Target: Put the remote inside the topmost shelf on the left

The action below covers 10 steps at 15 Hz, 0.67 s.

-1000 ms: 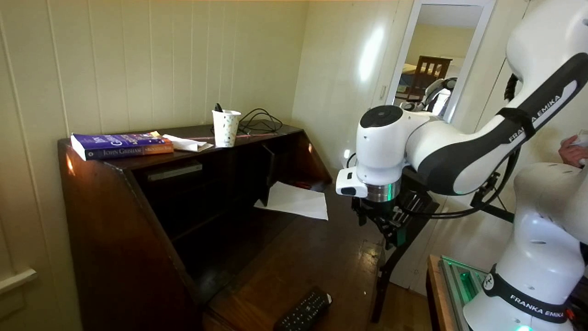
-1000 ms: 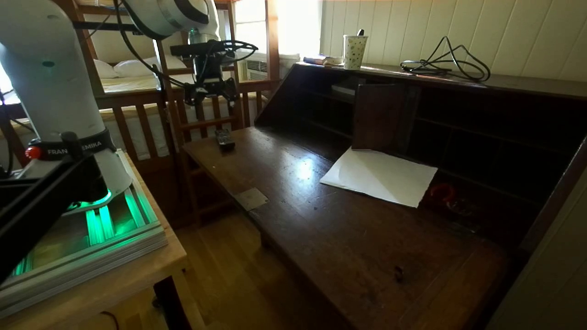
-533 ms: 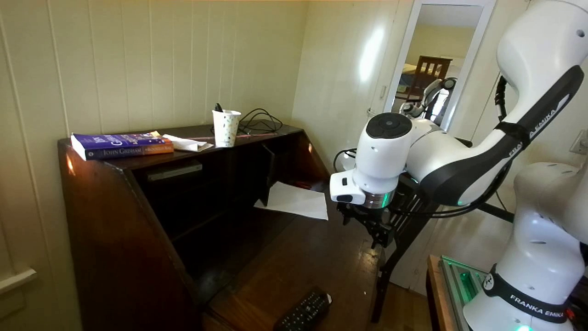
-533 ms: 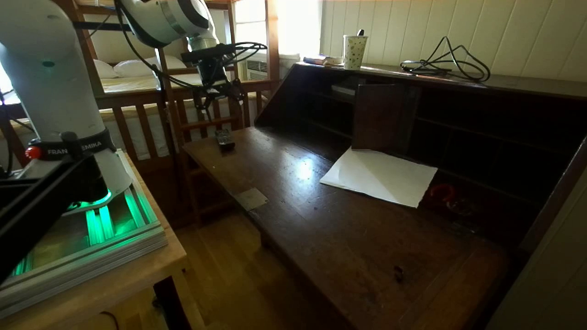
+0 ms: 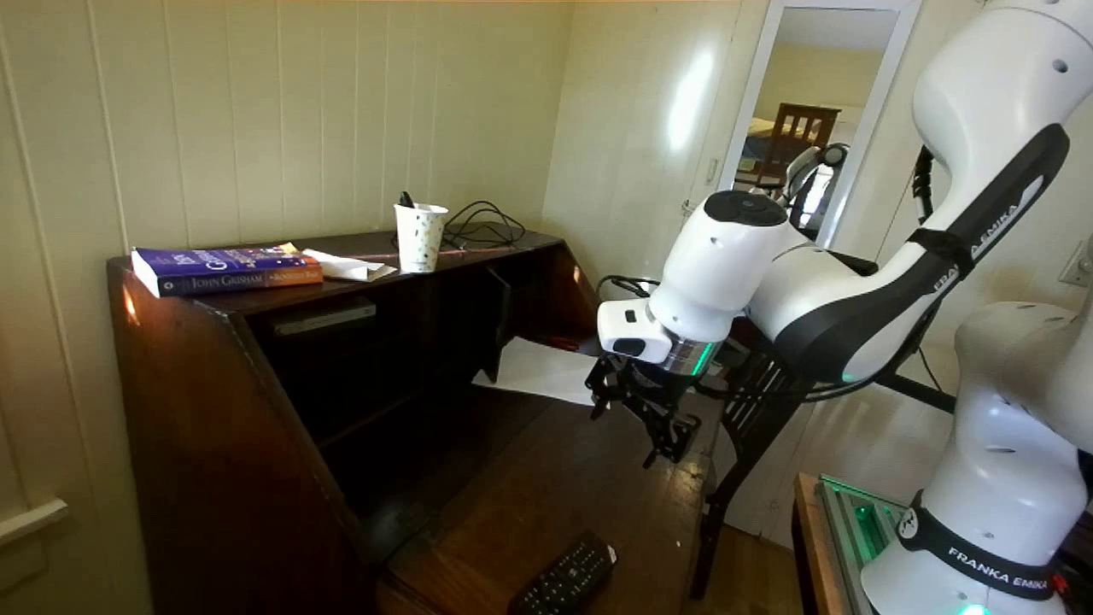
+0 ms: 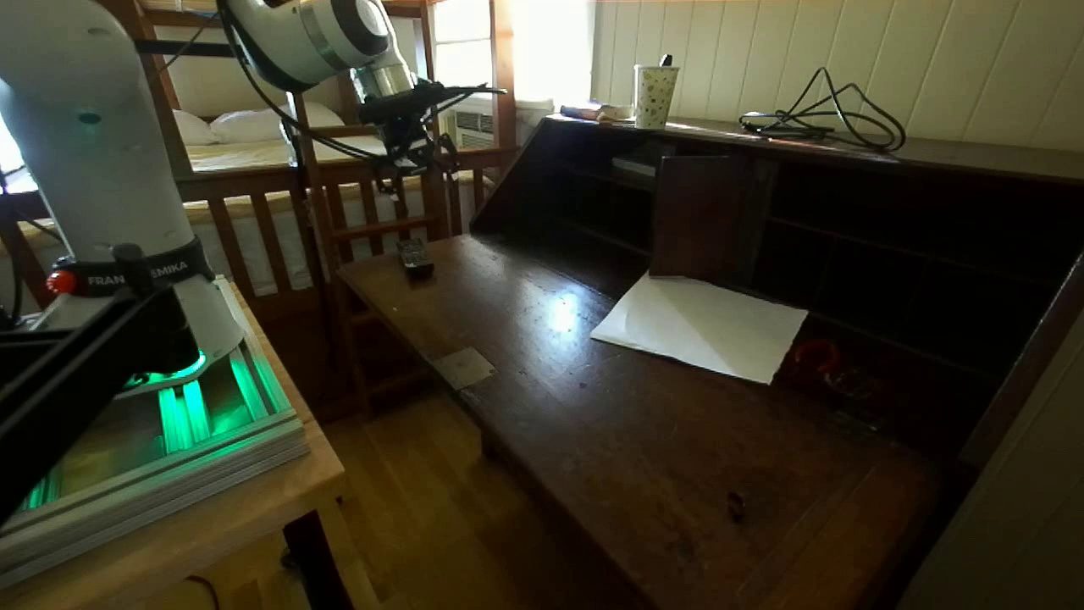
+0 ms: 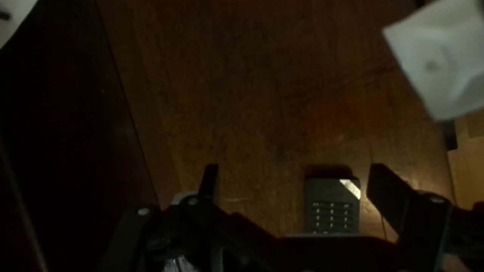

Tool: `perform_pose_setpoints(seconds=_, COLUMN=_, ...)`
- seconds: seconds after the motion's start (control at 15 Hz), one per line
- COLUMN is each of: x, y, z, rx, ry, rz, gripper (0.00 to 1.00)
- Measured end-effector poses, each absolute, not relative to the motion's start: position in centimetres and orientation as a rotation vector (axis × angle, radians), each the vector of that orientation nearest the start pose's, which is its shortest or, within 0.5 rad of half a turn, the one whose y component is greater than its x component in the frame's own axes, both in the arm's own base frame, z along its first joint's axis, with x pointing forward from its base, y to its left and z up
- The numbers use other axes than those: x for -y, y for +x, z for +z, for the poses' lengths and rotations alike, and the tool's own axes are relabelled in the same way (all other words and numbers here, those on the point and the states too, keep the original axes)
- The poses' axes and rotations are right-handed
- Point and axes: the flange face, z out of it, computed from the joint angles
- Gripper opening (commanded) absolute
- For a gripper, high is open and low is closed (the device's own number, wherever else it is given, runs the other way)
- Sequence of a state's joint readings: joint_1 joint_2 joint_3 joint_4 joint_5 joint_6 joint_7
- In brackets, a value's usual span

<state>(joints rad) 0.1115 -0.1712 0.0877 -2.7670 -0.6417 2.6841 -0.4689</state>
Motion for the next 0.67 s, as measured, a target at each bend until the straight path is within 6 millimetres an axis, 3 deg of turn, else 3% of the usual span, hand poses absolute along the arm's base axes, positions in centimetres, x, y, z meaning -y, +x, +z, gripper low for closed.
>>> perform_pose_setpoints(seconds=0.13, x=-9.5, y=38.6, z=26.7, rx=1.942, ry=-2.787, rz=-0.204, gripper=1.00)
perform_pose_setpoints(seconds=0.27, x=-9.0, y=39.0, z=25.1, rx=1.836, ry=-2.768, rz=-0.234, gripper=1.00)
perform_pose_setpoints(seconds=0.53, x=-8.4, y=38.1, z=20.3, rx=1.704, ry=-2.746, rz=-0.059, gripper=1.00)
perform_pose_setpoints(seconds=0.67, x=-8.2, y=37.8, z=19.4, rx=1.695, ry=-2.741, rz=-0.011, gripper=1.00)
